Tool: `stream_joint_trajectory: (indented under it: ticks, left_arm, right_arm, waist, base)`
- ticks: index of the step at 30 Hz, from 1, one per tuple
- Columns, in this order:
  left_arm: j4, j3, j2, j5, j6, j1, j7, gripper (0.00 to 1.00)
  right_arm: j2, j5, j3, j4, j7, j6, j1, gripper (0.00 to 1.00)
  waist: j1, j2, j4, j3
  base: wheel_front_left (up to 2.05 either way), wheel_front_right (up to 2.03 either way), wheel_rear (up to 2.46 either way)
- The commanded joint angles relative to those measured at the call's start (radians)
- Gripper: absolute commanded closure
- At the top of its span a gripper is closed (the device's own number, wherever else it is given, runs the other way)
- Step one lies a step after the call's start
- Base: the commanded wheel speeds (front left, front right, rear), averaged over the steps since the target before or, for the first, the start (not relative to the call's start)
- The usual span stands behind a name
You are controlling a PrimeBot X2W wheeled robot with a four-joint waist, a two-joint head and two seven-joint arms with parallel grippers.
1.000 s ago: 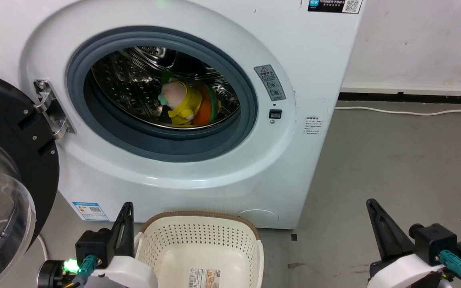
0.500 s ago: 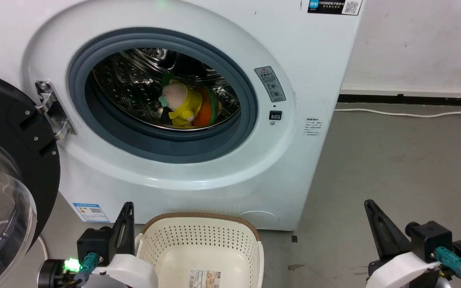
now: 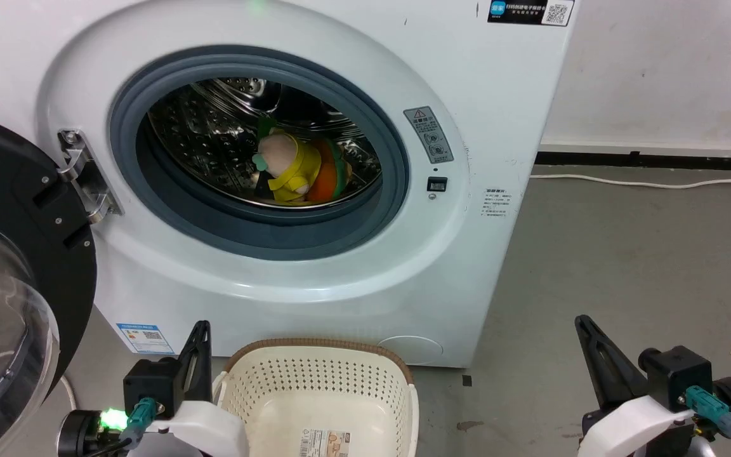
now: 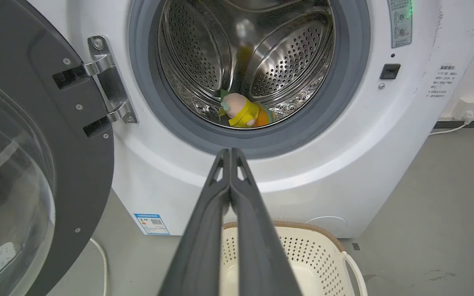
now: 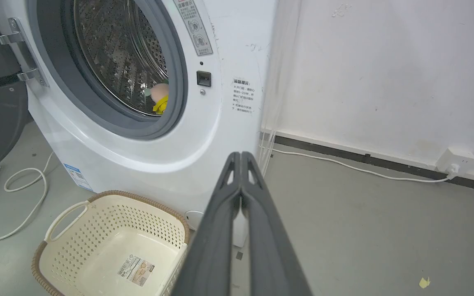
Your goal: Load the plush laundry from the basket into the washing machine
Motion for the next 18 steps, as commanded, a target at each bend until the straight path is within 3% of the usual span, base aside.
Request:
stream_joint_trajectory:
  ticks: [1,18]
  left_arm:
    - [-0.005,0.003,-0.001,0.002,-0.006,-0.016,0.0,1.0]
    - [-0.005,0.003,-0.001,0.002,-0.006,-0.016,0.0,1.0]
  right_arm:
    - [0.0,-0.008,0.0,0.004,0.001,-0.001,-0.012,1.0]
    - [0.0,-0.008,0.0,0.004,0.001,-0.001,-0.012,1.0]
  waist:
    - [0.0,0.0,0.0,0.0]
    - [0.0,0.0,0.0,0.0]
  base:
    - [0.0,0.0,0.0]
    - [0.0,0.0,0.0]
